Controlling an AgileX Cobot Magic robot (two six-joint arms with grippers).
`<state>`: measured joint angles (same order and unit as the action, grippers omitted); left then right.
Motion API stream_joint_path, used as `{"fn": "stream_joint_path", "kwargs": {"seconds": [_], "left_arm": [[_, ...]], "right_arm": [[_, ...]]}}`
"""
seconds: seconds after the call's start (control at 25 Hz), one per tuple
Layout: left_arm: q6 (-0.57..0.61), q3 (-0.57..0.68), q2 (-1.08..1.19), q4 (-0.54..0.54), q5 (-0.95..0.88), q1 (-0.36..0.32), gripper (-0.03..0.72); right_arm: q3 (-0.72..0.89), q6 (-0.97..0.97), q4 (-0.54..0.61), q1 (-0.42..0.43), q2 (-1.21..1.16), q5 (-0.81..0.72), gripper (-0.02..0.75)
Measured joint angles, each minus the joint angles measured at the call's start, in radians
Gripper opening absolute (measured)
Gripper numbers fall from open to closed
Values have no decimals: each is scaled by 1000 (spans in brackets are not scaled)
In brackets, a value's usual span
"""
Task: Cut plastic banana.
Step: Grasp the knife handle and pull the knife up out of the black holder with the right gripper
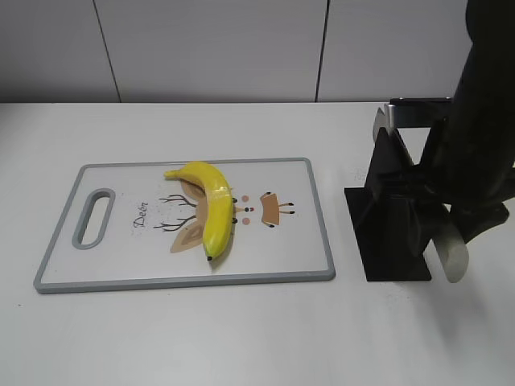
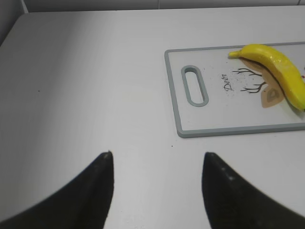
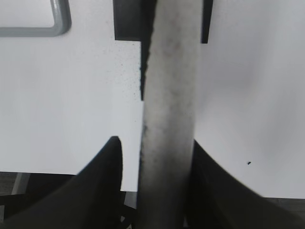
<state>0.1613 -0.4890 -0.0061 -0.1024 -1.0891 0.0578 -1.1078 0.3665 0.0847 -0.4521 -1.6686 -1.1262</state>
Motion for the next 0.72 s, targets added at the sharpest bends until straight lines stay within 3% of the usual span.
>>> {"fn": "stream_joint_path", "kwargs": {"seconds": [0.08,0.2,0.72], "left_arm": [[0,0,0,0,0,0,552],[0,0,0,0,0,0,552],[0,0,0,0,0,0,552]], "right_arm": [[0,0,1,0,-2,0,286],[0,5,-8,1,-3,-6,167],[-67,9,11,1,43,-79,169]]}}
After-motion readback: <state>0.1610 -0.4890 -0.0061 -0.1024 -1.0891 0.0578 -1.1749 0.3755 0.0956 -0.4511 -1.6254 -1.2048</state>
